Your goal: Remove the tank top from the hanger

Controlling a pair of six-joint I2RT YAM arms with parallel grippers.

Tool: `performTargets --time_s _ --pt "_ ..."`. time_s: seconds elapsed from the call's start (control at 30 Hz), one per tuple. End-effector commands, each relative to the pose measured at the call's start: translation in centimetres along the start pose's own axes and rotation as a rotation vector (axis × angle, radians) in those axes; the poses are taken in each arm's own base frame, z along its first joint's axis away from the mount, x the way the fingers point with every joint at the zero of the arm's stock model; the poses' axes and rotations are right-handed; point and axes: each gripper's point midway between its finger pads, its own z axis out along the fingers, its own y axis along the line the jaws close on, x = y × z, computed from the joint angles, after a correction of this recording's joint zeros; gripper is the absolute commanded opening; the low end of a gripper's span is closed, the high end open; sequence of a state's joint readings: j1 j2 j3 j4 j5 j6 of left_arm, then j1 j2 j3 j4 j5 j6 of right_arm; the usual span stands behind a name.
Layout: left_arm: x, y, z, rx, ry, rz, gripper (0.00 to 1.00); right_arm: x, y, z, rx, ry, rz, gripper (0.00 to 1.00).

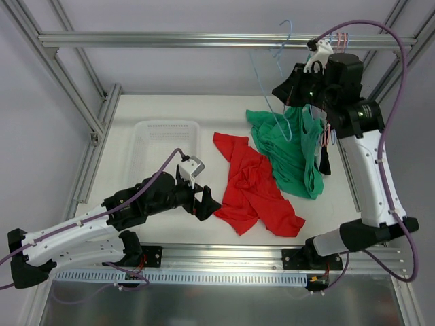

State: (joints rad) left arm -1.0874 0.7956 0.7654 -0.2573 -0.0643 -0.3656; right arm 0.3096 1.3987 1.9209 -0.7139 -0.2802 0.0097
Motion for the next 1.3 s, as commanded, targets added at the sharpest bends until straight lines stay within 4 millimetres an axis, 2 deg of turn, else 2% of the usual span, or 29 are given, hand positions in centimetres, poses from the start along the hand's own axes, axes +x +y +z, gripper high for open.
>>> performTargets --time_s 0.0,0.2,0.3,0.47,0.5,0.53,0.57,0.6,0.67,0.7,0.73,0.77,0.8,0.83,0.87,0.9,0.97,1.0,1.03,1.07,1.1,1.13,1.23,1.27 --pt "0.0 0.1 0.0 -0.010 -0.002 0.010 0.99 -1.2 -0.8 2.1 0.039 -0.018 -0.019 0.00" --pt "0.2 0.3 0.2 -0.023 0.010 0.013 0.99 0.4 -2.4 5.0 0.103 0.034 -0.020 0.00" --pt "0.7 0.5 0.5 -0.031 0.026 0.010 0.99 1.2 -2.6 5.2 0.123 0.047 -0.030 0.00" --pt "1.0 0.7 1.3 -0.048 0.054 0.015 0.99 2.9 -2.1 4.0 0.112 0.059 -0.053 0.01" --pt "0.9 0.6 1.7 -0.053 0.063 0.018 0.99 3.0 -2.0 3.7 0.107 0.055 -0.053 0.07" --pt "0.8 0.6 2.1 -0.058 0.071 0.022 0.99 3.1 -1.8 3.0 0.102 0.049 -0.054 0.35" --pt "0.7 0.7 2.4 -0.065 0.078 0.032 0.99 3.1 -1.5 2.5 0.091 0.044 -0.058 0.51" --pt "0.5 0.6 3.3 -0.077 0.098 0.037 0.99 3.1 -1.5 2.0 0.091 0.039 -0.058 0.63" --pt "0.5 0.6 4.5 -0.091 0.124 0.054 0.99 3.0 -1.0 -0.3 0.086 0.008 -0.071 0.76" --pt "0.7 0.7 5.8 -0.107 0.155 0.059 0.99 3.2 -1.0 -1.3 0.087 0.002 -0.084 0.79" --pt "0.8 0.8 6.5 -0.120 0.170 0.064 0.99 3.4 -0.9 -2.2 0.088 -0.004 -0.092 0.85" --pt "0.9 1.3 7.3 -0.153 0.179 0.068 0.99 3.4 -0.8 -4.3 0.096 -0.034 -0.105 0.91" --pt "1.4 1.8 9.0 -0.191 0.215 0.071 0.98 4.0 -1.0 -5.5 0.107 -0.029 -0.120 0.97" --pt "1.6 2.1 9.8 -0.214 0.228 0.067 0.99 4.4 -1.1 -6.7 0.118 -0.036 -0.128 0.99" --pt "1.9 2.1 10.7 -0.219 0.247 0.069 0.99 4.9 -1.3 -9.0 0.138 -0.067 -0.135 1.00" --pt "2.1 2.0 12.6 -0.225 0.276 0.071 0.99 5.7 -1.6 -10.2 0.155 -0.058 -0.142 0.99" --pt "2.5 1.9 14.5 -0.231 0.303 0.076 0.99 6.7 -1.8 -12.6 0.174 -0.083 -0.147 1.00" --pt "2.6 2.0 16.3 -0.246 0.318 0.082 0.99 7.6 -1.6 -14.8 0.170 -0.113 -0.153 1.00" --pt "2.6 2.1 17.3 -0.255 0.325 0.095 0.99 8.1 -1.5 -15.7 0.163 -0.124 -0.156 1.00" --pt "1.3 1.7 18.3 -0.251 0.300 0.098 0.99 8.6 -1.3 -16.6 0.156 -0.134 -0.159 0.99" --pt "2.5 2.4 19.8 -0.277 0.332 0.112 0.99 9.7 -1.5 -17.3 0.159 -0.118 -0.162 1.00" --pt "2.6 2.6 20.6 -0.284 0.337 0.121 0.99 9.9 -1.1 -19.0 0.144 -0.155 -0.170 1.00" --pt "3.0 3.5 23.3 -0.325 0.344 0.107 0.99 11.4 0.0 -21.1 0.084 -0.170 -0.185 1.00" --pt "3.9 4.3 24.3 -0.346 0.363 0.104 0.99 12.0 0.7 -21.5 0.037 -0.159 -0.192 0.99"
